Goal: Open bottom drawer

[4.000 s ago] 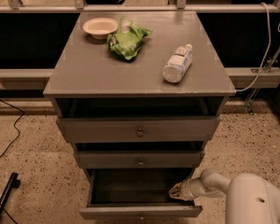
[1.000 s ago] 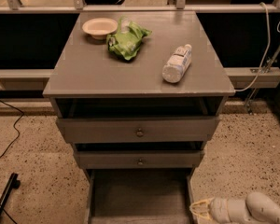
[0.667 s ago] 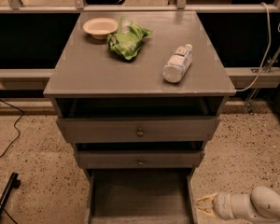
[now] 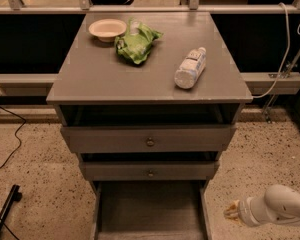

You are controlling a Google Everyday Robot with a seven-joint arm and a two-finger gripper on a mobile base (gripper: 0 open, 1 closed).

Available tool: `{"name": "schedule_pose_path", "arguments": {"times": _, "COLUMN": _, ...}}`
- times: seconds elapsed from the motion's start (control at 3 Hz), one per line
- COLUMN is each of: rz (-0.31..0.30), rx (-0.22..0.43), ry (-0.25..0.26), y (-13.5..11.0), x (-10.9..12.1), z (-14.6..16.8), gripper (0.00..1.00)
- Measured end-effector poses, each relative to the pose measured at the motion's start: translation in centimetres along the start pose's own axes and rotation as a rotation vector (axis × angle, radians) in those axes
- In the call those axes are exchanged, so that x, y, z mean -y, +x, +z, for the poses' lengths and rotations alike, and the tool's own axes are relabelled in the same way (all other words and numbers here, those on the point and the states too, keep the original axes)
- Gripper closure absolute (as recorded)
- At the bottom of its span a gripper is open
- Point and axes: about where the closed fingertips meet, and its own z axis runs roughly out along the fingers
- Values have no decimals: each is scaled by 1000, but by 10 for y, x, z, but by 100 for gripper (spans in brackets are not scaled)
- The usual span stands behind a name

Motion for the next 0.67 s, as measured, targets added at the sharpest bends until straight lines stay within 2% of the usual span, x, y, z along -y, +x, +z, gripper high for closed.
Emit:
{"name": "schedule_pose_path", "arguments": {"times": 0.33, "rz": 42, "rx": -70, "ry": -26, "y": 18, "x": -1, "z": -5, "gripper": 12}}
{"name": "schedule_pose_path", "arguments": {"times": 0.67, "rz": 41, "rx": -68, "ry": -28, "y": 17, "x": -2, "z": -4, "gripper": 0}}
